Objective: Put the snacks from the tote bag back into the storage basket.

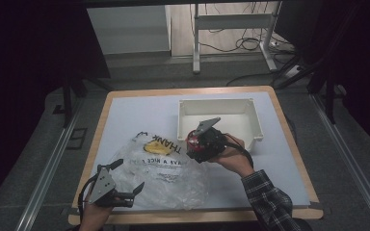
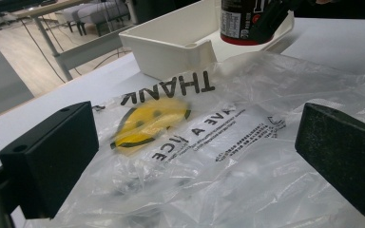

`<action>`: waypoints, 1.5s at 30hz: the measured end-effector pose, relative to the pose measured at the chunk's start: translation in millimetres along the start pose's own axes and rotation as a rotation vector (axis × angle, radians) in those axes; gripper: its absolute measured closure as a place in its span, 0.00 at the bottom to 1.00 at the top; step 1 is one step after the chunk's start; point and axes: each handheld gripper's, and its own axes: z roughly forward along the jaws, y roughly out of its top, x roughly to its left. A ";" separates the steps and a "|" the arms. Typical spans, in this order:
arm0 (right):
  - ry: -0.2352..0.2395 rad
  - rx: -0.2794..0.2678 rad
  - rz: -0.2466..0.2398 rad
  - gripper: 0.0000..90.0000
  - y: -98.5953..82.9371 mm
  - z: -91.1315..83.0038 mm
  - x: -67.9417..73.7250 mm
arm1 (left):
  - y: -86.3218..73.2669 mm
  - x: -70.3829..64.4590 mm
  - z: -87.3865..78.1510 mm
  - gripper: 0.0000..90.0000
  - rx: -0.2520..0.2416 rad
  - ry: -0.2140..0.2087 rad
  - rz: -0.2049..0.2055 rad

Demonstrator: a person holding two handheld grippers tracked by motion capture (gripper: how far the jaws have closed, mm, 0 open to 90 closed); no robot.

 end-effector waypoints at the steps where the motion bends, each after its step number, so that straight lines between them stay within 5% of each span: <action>1: -0.002 -0.001 -0.001 0.29 -0.4 -0.3 -1.1 | 0.1 -0.1 0.0 0.01 0.000 -0.001 0.001; 12: -0.013 0.005 0.014 0.29 -2.8 1.9 -11.1 | 0.9 -2.2 -0.2 0.01 -0.002 0.001 0.023; 29: -0.013 -0.018 0.027 0.29 -0.1 2.4 -28.4 | 0.7 1.6 -1.0 0.00 -0.017 -0.024 -0.034; 45: -0.023 -0.017 0.044 0.28 -0.2 19.8 -49.5 | -0.2 1.7 -1.5 0.00 -0.025 -0.005 -0.025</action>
